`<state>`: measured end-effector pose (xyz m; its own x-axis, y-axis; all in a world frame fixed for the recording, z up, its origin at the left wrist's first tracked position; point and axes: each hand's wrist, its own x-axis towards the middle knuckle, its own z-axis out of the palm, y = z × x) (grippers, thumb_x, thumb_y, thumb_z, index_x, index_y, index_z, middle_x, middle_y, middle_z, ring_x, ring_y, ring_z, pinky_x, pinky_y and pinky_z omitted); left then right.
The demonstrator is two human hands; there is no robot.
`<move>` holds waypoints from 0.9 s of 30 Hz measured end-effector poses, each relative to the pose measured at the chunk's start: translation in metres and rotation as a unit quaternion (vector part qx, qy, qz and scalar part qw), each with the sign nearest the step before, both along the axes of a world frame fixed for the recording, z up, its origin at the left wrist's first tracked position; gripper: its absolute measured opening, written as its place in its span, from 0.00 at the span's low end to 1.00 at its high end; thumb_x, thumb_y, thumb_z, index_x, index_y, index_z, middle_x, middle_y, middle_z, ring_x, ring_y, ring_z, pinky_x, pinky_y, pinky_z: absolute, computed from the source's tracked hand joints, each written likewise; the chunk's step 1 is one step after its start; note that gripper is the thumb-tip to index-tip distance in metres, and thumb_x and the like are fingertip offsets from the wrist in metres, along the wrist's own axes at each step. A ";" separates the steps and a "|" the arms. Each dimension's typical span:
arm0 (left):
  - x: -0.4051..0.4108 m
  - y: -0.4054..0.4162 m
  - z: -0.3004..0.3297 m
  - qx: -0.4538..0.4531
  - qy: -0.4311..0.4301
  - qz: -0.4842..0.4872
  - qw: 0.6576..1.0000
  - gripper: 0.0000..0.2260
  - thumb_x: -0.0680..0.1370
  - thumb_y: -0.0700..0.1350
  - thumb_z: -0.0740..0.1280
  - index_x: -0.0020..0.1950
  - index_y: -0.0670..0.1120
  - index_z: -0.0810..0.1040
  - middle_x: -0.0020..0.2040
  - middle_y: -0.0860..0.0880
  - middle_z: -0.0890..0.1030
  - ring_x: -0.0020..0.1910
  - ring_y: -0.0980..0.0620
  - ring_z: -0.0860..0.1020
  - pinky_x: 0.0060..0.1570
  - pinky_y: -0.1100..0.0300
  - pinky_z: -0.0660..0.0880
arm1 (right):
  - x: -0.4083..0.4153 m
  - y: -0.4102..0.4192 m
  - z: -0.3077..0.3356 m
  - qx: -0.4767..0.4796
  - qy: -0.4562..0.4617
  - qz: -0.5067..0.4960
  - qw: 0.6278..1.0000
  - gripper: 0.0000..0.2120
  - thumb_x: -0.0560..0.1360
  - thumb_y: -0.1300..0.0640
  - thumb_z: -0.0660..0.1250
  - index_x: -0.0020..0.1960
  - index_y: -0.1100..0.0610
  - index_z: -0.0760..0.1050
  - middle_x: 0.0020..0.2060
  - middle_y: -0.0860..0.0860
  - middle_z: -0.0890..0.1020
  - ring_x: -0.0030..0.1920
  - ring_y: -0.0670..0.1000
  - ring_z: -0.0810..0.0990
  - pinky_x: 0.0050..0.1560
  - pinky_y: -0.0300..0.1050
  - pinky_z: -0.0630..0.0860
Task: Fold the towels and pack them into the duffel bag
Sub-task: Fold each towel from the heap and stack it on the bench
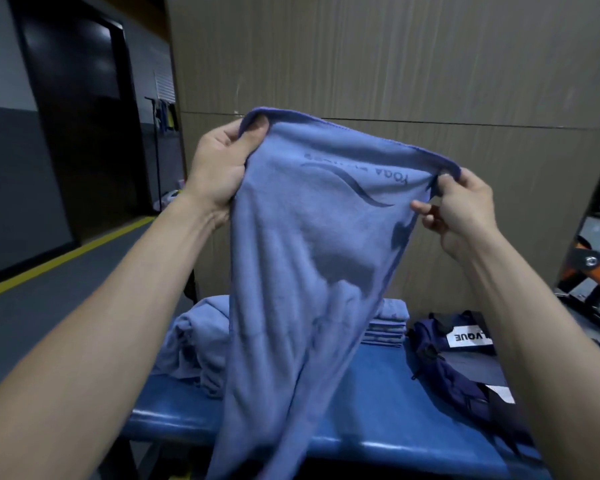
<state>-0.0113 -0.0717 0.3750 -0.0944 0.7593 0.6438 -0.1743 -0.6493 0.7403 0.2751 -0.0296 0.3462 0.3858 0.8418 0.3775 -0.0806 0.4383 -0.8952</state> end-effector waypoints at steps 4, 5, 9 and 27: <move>-0.014 0.022 -0.007 0.004 0.041 0.078 0.996 0.07 0.80 0.44 0.70 0.51 0.41 0.83 0.44 0.47 0.84 0.42 0.55 0.80 0.44 0.60 0.77 | 0.000 0.002 -0.002 -0.013 -0.024 0.003 1.000 0.11 0.85 0.55 0.57 0.59 0.54 0.77 0.49 0.51 0.83 0.28 0.48 0.84 0.20 0.36 0.68; -0.018 0.027 -0.012 0.002 0.086 0.105 0.991 0.06 0.81 0.43 0.69 0.51 0.41 0.83 0.42 0.49 0.83 0.39 0.58 0.79 0.41 0.63 0.76 | 0.001 0.003 -0.004 -0.019 -0.028 0.004 0.999 0.12 0.85 0.54 0.57 0.60 0.54 0.77 0.50 0.51 0.83 0.29 0.48 0.84 0.21 0.37 0.69; -0.042 0.050 -0.035 -0.023 0.267 0.235 0.934 0.07 0.81 0.45 0.68 0.48 0.45 0.84 0.32 0.55 0.78 0.30 0.61 0.72 0.34 0.61 0.67 | 0.005 0.009 -0.011 -0.040 -0.039 0.025 0.998 0.09 0.85 0.54 0.58 0.57 0.52 0.77 0.52 0.51 0.83 0.32 0.50 0.86 0.22 0.37 0.73; -0.038 0.037 -0.003 0.048 0.114 0.135 0.983 0.08 0.85 0.41 0.62 0.54 0.47 0.81 0.48 0.48 0.83 0.50 0.49 0.84 0.53 0.57 0.81 | -0.007 0.014 0.023 0.087 -0.062 0.015 0.994 0.09 0.85 0.53 0.59 0.51 0.49 0.78 0.47 0.45 0.83 0.46 0.52 0.87 0.48 0.47 0.81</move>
<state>-0.0490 -0.0351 0.3721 -0.1282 0.6608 0.7395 0.1769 -0.7185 0.6727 0.2679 -0.0152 0.3689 0.3025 0.7706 0.5609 0.0102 0.5859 -0.8103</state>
